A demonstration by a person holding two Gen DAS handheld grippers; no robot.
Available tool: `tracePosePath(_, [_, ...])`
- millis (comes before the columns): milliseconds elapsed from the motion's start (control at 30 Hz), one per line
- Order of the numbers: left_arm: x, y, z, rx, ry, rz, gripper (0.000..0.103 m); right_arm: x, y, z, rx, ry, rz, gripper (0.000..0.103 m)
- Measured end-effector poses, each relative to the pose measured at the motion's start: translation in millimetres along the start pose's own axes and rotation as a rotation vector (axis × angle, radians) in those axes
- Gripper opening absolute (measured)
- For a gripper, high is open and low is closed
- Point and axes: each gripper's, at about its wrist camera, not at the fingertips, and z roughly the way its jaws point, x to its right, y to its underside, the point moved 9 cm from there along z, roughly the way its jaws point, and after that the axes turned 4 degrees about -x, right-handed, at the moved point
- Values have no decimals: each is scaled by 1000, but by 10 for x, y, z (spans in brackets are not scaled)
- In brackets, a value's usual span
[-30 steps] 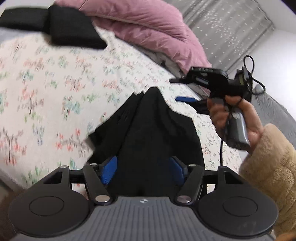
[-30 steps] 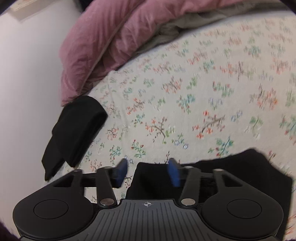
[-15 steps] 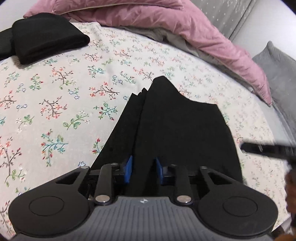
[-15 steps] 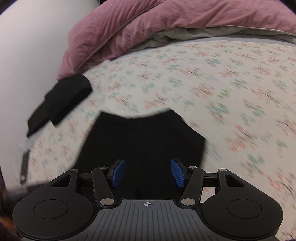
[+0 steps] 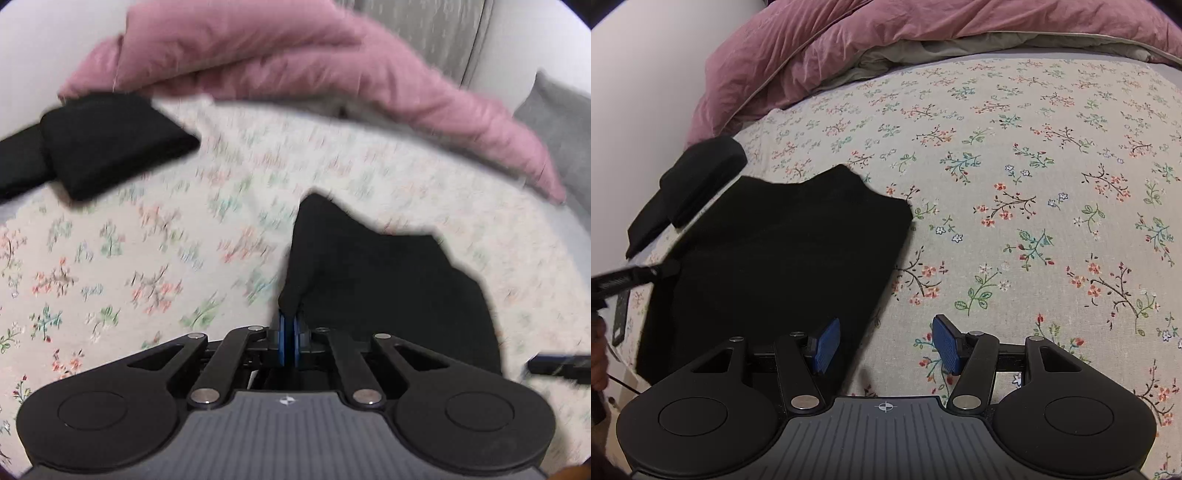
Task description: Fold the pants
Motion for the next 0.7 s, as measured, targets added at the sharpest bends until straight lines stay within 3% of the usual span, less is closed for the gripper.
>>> tracePosePath(33, [-48,25,69,-26,45,-20,28,2,5,5,1,-11,3,55])
tracePosePath(100, [-179,13,108,-13,154,-107,49,7,17,28,4,-39,13,55])
tracePosePath(167, [-292,-53,105,19,256,-167,78,25,37,82,2,-72,28,55])
tracePosePath(200, [-321,-79,126,17,285,-183,81,42,49,114,1,-92,41,55])
tracePosePath(333, [-257,-152,387,-73,370,-193,82,103,49,306,-5,-191,135,55])
tracePosePath(433, [-175,-151,618,-148,387,-178,78,129,-18,404,28,-260,211,49])
tracePosePath(667, [-123,-124,791,-131,457,-240,62,104,-114,616,60,-362,307,41])
tracePosePath(700, [-126,-110,790,-122,465,-253,59,97,-129,644,67,-370,314,35])
